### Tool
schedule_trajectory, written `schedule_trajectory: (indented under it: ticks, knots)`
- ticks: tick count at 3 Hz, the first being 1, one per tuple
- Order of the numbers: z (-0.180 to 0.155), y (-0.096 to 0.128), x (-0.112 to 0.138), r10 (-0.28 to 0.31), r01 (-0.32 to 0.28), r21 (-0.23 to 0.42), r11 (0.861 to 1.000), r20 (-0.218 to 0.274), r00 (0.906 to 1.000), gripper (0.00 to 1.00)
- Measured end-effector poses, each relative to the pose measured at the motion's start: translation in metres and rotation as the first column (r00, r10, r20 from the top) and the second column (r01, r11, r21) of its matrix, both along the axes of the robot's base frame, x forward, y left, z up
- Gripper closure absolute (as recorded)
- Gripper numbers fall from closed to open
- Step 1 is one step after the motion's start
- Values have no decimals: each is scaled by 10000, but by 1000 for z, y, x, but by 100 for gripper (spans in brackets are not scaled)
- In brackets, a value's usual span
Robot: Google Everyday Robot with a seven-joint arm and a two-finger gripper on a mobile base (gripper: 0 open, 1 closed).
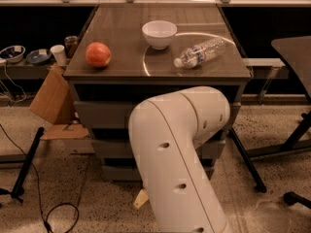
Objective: Open bottom drawer
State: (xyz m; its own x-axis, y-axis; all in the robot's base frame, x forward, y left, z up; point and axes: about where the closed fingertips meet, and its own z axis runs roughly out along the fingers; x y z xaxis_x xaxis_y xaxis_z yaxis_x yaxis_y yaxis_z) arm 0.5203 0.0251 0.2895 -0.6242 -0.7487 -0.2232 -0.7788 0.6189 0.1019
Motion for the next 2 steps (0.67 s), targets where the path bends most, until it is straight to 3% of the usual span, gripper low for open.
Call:
schedule_trajectory:
  ticks: [2]
  knots:
    - [-39, -2, 37, -977, 979, -6, 9952, 482, 9940, 0]
